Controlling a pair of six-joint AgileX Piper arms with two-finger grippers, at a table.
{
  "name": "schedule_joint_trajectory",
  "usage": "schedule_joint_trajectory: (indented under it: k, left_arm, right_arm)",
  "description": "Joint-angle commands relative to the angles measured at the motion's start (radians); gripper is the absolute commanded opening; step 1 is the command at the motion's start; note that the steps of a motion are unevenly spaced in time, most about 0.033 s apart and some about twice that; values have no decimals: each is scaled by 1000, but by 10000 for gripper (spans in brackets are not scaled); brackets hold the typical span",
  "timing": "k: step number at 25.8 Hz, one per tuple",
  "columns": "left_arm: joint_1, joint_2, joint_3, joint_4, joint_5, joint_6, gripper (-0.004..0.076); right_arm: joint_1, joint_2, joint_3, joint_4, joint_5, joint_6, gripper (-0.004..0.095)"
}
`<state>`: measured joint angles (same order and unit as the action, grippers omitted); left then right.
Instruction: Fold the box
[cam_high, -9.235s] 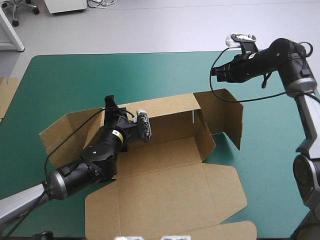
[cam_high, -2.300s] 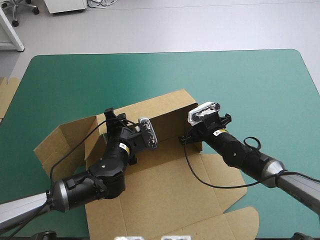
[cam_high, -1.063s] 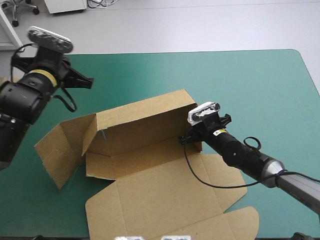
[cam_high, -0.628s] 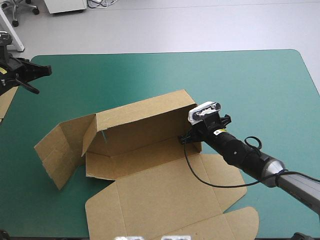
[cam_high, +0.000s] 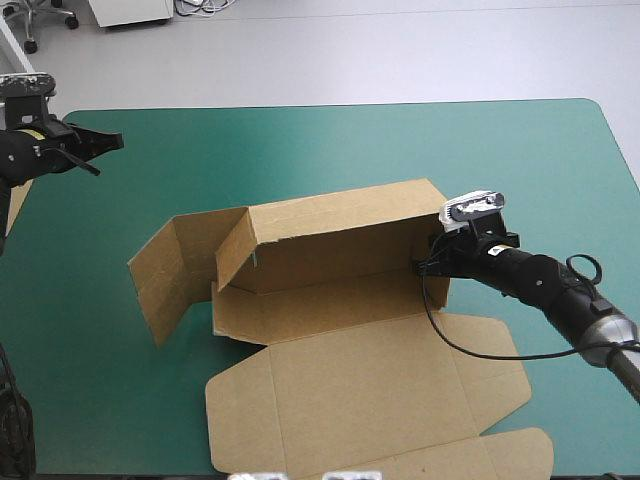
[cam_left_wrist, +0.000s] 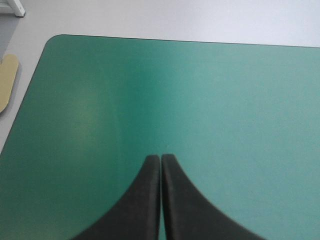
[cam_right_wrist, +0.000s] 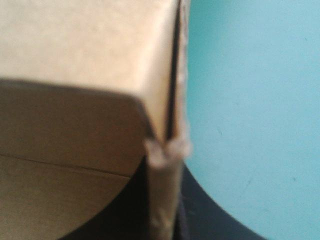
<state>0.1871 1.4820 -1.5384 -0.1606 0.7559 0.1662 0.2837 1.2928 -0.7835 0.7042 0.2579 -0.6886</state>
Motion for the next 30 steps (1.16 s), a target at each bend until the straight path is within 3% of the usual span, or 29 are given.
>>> schedule_joint_trajectory:
  k: [1,3,9,17,30]
  left_arm:
    - [40,-37,-32,-35,-72,-1,-3]
    - [66,-37,-32,-90,-72,29,-3]
    - [70,-37,-32,-118,-63,69,-3]
    - [70,-37,-32,-145,-45,94,-3]
    - [70,-37,-32,-147,-42,96,-3]
  right_arm:
    - [-23,-39,-97,-318,155,310,4]
    - [-20,-39,-205,-429,265,430,4]
    - [-20,-7,-603,-460,581,524,3]
    - [-20,188,-896,-455,876,542,2]
    - [-20,416,-953,-384,943,467,0]
